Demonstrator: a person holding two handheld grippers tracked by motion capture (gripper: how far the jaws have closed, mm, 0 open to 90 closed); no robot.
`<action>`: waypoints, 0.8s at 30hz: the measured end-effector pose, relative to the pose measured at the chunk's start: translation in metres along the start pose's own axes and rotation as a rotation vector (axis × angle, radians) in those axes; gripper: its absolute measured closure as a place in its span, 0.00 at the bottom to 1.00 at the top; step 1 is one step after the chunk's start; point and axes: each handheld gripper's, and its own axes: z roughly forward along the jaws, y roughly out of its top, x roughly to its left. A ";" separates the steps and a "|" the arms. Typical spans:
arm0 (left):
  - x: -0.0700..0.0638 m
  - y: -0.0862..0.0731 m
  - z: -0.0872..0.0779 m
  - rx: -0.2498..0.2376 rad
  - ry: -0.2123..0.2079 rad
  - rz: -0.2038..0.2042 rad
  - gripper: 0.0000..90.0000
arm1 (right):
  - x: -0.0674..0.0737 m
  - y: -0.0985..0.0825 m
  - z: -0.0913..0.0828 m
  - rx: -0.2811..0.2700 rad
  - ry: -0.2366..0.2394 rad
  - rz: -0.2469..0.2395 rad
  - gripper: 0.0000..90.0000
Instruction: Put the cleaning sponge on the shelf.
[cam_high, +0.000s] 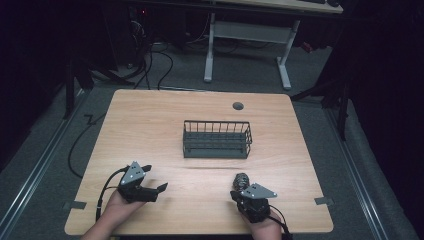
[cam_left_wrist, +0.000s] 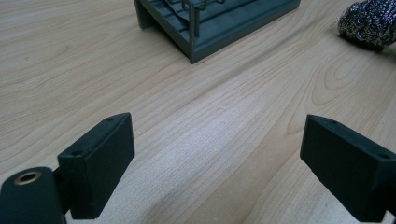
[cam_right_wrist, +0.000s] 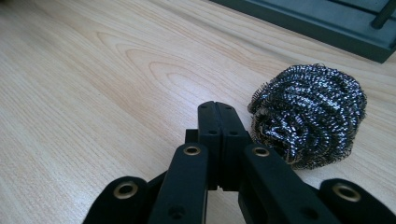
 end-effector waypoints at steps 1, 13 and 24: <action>0.000 0.000 0.000 -0.002 0.001 0.001 0.12 | 0.000 0.000 0.000 0.000 -0.001 -0.001 1.00; -0.001 0.000 -0.001 -0.004 0.001 0.004 0.12 | -0.008 -0.004 -0.001 0.008 -0.052 0.013 1.00; -0.001 0.001 0.000 -0.003 0.001 0.006 0.12 | -0.032 -0.010 -0.011 -0.004 -0.122 0.075 1.00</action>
